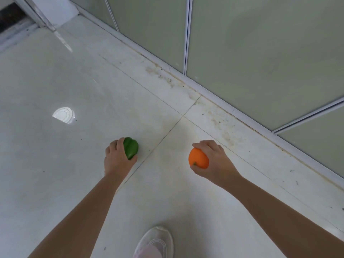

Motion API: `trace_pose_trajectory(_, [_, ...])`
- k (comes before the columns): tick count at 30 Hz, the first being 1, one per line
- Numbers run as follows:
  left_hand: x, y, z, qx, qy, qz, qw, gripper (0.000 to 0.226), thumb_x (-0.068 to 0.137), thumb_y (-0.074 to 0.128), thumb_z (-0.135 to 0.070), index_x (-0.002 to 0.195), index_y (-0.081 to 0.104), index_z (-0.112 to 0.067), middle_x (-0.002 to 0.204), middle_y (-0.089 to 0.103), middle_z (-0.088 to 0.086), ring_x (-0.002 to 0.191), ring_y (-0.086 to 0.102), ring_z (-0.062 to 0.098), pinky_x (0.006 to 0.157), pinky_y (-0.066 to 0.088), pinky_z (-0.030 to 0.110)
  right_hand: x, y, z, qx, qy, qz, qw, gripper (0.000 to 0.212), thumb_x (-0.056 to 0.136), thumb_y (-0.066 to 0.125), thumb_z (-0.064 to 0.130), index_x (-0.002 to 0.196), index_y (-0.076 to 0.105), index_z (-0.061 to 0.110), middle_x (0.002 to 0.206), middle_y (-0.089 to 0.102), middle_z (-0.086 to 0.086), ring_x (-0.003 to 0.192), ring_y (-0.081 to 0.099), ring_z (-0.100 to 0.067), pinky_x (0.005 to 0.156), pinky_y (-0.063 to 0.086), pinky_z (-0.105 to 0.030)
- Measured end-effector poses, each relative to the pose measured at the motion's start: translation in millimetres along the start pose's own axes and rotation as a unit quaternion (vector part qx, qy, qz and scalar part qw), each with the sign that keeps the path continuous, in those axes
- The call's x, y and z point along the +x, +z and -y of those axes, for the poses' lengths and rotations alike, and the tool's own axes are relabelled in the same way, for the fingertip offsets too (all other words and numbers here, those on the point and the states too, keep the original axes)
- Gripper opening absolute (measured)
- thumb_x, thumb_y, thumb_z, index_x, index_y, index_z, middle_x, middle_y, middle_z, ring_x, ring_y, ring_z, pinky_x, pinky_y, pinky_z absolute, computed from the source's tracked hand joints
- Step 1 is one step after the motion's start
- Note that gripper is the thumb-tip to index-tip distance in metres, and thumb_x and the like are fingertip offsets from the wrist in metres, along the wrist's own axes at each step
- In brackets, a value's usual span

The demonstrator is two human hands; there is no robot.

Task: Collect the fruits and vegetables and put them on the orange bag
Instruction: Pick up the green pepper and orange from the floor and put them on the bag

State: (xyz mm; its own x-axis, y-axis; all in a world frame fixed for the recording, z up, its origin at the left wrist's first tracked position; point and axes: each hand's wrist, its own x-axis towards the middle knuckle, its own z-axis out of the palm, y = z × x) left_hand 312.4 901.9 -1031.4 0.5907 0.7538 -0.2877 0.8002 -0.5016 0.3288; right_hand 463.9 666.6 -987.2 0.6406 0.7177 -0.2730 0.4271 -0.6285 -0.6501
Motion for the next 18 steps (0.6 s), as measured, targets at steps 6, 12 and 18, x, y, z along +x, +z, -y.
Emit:
trace_pose_trajectory(6, [-21.9, 9.5, -18.7, -0.102, -0.024, 0.0, 0.995, 0.071, 0.073, 0.075, -0.027, 0.132, 0.038, -0.015, 0.129, 0.043, 0.012, 0.111, 0.041, 0.03, 0.086, 0.043, 0.039, -12.7, -2.5, -6.3, 0.03, 0.015, -0.003, 0.999, 0.061, 0.074, 0.071, 0.031, 0.128, 0.043, 0.027, 0.131, 0.038, 0.004, 0.113, 0.036, -0.018, 0.082, 0.037, -0.024])
trace_pose_trajectory(12, [-62.6, -17.0, -72.0, -0.192, 0.009, -0.028, 0.981, 0.068, 0.071, 0.076, -0.022, 0.129, 0.041, -0.016, 0.123, 0.045, 0.003, 0.104, 0.047, 0.02, 0.082, 0.046, 0.03, -39.4, -16.5, 5.6, 0.162, 0.109, -0.128, 0.972, 0.059, 0.072, 0.073, 0.024, 0.124, 0.047, 0.027, 0.125, 0.042, 0.005, 0.111, 0.042, -0.019, 0.083, 0.044, -0.03])
trace_pose_trajectory(18, [-134.7, -103.7, -135.4, -0.266, -0.015, -0.004, 0.964, 0.06, 0.07, 0.077, -0.019, 0.12, 0.044, -0.022, 0.111, 0.051, -0.005, 0.093, 0.05, 0.009, 0.064, 0.038, 0.007, -109.3, -65.6, 57.1, 0.238, 0.209, -0.168, 0.934, 0.058, 0.074, 0.073, 0.023, 0.125, 0.045, 0.028, 0.117, 0.036, 0.012, 0.107, 0.044, -0.018, 0.078, 0.04, -0.026])
